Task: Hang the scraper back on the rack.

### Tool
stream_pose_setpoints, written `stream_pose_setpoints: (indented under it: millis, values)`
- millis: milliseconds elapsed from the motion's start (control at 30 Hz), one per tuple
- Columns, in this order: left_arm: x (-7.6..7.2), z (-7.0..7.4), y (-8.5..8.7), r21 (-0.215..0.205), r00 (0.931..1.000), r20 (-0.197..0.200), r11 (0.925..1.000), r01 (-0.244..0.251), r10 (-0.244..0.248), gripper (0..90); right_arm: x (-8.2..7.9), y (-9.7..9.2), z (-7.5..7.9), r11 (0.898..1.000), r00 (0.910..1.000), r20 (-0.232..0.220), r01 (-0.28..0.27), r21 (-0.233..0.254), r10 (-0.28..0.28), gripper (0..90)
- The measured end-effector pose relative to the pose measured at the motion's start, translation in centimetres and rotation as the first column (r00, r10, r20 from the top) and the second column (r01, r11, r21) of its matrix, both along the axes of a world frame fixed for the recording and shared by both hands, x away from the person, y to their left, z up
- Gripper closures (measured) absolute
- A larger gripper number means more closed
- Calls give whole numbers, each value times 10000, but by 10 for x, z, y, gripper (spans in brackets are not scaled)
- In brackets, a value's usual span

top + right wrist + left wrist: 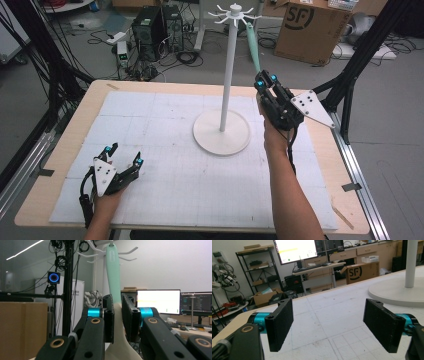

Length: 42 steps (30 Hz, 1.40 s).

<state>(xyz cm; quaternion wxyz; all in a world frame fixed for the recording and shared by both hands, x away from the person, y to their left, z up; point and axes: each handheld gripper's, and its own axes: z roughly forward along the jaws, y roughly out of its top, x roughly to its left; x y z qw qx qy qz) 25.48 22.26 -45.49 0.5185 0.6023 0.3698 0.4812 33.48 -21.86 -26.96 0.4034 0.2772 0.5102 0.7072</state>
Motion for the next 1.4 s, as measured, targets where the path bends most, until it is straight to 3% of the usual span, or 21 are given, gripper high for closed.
stream_pose_setpoints:
  millis: [167, 267, 467, 700, 933, 1033, 1400]
  values:
    - [0, 0, 0, -4, 10000, 3, 10000, -1, 1, 248, 1, -1, 0, 9999, 9999, -67, -143, 4, 143, 796]
    - [0, 0, 0, 12, 10000, 2, 10000, -2, 2, 248, 2, -1, 0, 9998, 9998, -155, -134, 132, 136, 637]
    - [0, 0, 0, 38, 10000, -7, 10000, -9, 9, 248, 1, -2, 0, 9996, 9995, -291, -133, 259, 140, 502]
    - [0, 0, 0, 30, 10000, 1, 10000, -5, 5, 248, -2, -2, -5, 9998, 9985, -521, -168, -123, 162, 321]
    - [0, 0, 0, 43, 10000, 2, 10000, -9, 9, 248, -16, -10, -16, 9993, 9994, -344, -56, -376, 43, 295]
    - [0, 0, 0, 46, 10000, 3, 10000, -7, 7, 247, -23, -16, -23, 9987, 9987, -504, 88, -500, -113, 284]
    - [0, 0, 0, 57, 10000, 18, 10000, -10, 10, 246, -53, -47, -68, 9954, 9940, -521, 954, -114, -959, 270]
